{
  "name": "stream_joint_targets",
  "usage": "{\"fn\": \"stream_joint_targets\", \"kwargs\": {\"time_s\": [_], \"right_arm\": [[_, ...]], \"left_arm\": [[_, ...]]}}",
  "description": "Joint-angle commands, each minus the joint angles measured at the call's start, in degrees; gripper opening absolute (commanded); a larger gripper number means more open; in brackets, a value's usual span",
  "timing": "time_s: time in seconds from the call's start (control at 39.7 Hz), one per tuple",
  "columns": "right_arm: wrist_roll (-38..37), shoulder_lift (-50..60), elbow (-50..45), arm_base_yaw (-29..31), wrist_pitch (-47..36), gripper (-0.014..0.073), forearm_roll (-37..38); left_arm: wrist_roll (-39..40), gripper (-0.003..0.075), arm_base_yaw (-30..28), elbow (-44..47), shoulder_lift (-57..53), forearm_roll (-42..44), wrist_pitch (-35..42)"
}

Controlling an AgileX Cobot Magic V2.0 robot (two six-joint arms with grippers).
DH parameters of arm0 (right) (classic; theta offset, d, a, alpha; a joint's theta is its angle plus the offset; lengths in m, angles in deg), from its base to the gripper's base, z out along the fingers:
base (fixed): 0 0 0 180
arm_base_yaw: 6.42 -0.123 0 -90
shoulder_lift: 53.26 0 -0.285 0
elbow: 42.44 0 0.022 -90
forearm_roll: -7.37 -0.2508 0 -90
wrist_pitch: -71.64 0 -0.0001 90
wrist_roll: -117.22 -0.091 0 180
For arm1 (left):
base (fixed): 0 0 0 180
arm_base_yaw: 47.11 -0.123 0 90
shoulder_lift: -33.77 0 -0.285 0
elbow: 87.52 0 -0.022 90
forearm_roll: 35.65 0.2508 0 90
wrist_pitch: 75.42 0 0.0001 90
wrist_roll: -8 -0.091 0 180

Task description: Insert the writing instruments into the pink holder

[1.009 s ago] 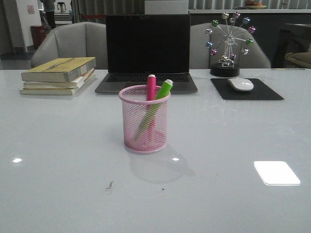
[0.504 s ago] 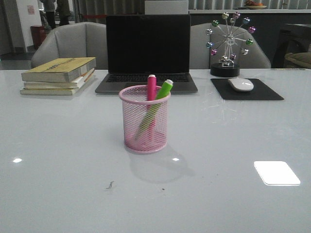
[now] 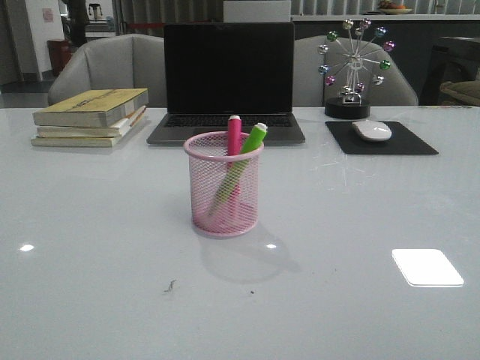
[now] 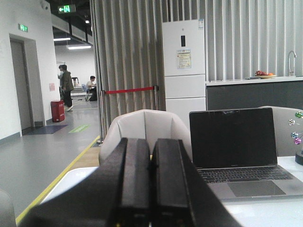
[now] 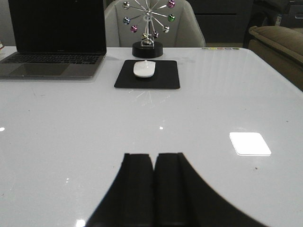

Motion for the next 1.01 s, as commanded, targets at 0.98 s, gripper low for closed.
{"fn": "stream_joint_targets", "kwargs": {"time_s": [0.98], "right_arm": [[0.09, 1.1, -0.07, 0.09, -4.53, 0.0057, 0.56]], "left_arm": [[0.69, 0.0092, -0.05, 13.3, -6.85, 0.05, 0.86]]}}
